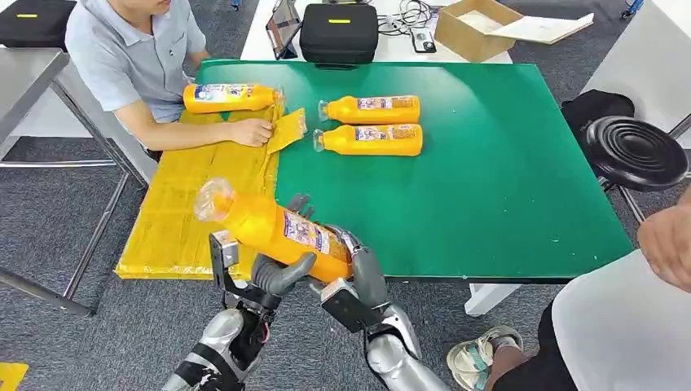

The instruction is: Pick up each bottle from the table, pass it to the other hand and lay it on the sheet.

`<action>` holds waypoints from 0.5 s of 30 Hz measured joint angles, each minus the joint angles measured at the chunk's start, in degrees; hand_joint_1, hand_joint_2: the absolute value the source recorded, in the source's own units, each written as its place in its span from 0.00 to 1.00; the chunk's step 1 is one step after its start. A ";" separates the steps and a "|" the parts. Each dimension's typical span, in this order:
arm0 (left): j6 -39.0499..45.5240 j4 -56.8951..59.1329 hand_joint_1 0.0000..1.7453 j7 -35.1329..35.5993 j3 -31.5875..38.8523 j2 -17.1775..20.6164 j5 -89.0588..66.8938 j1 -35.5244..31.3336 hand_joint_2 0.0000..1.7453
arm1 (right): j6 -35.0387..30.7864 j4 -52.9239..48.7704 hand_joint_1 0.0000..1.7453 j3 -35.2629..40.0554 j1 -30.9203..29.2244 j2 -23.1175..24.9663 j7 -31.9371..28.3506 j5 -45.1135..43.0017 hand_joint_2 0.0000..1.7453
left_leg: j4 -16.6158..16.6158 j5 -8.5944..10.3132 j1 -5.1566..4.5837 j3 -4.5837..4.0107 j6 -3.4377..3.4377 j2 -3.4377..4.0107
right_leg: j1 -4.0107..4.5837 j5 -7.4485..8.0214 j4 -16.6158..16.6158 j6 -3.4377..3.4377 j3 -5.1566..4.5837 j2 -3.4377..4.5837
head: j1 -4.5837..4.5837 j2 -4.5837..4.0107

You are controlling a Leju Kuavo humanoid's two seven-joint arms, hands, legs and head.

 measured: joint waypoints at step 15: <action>0.70 -4.50 1.00 0.07 3.84 -1.33 8.80 3.96 1.00 | 4.33 3.10 0.04 3.80 -2.03 1.03 0.11 -4.46 1.00 | 0.00 0.01 -0.01 -0.01 0.00 0.00 | -0.01 0.00 -0.01 0.00 -0.04 0.00 | 0.02 0.00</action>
